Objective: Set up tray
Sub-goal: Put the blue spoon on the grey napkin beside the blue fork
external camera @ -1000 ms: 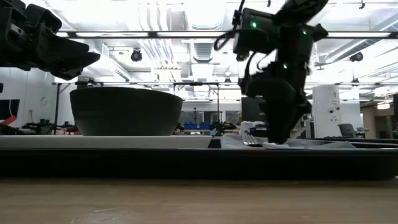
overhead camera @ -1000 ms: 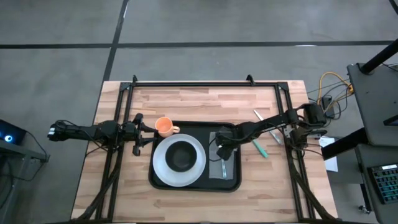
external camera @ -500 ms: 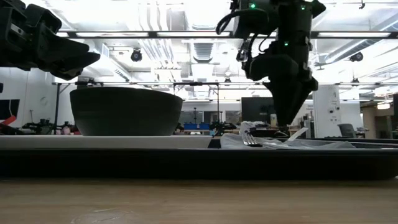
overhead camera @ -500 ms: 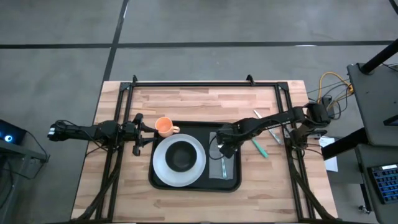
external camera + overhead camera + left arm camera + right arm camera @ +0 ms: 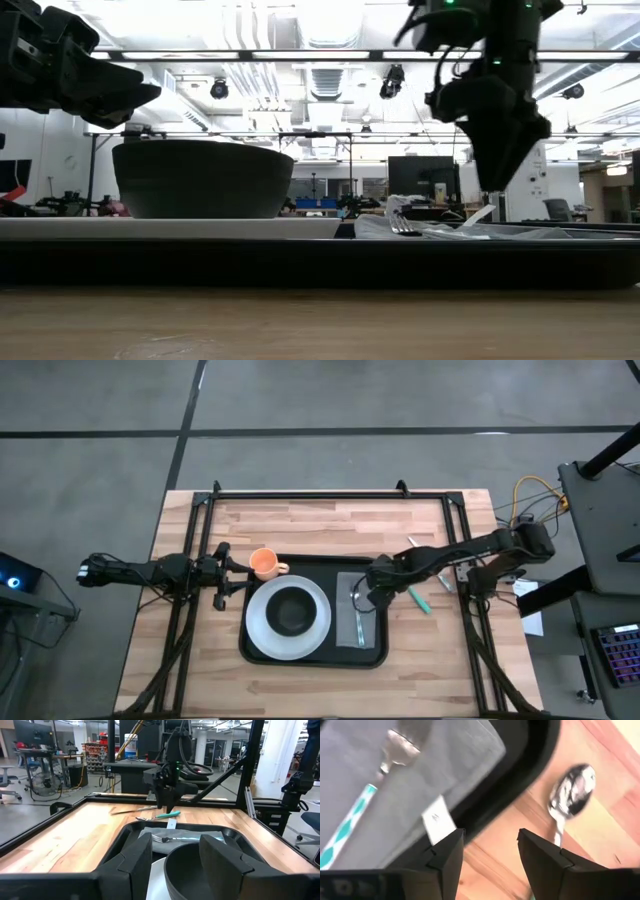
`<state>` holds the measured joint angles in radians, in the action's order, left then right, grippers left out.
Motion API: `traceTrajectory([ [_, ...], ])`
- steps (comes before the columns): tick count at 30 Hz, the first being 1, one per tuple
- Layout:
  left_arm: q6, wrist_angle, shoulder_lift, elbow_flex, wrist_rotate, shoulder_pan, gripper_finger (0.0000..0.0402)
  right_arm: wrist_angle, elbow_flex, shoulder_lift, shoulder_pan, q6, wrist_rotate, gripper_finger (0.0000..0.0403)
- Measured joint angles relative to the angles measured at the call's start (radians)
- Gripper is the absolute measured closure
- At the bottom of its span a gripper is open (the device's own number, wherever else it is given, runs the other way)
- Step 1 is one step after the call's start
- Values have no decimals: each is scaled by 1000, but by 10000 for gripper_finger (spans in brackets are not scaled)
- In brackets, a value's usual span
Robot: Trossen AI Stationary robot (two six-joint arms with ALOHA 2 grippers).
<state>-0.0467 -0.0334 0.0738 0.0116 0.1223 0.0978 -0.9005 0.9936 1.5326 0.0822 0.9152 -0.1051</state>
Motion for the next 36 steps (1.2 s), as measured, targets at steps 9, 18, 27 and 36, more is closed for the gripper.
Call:
traceTrajectory([
  [9,0,0,0,0,0,0,256,1,-110,-135,0,75,1,218],
  [18,0,0,0,0,0,0,256,-2,-214,-191,0,192,12,218],
  [27,0,0,0,0,0,0,256,1,-242,-191,0,211,12,218],
  [36,0,0,0,0,0,0,256,78,-330,-191,0,271,54,220],
])
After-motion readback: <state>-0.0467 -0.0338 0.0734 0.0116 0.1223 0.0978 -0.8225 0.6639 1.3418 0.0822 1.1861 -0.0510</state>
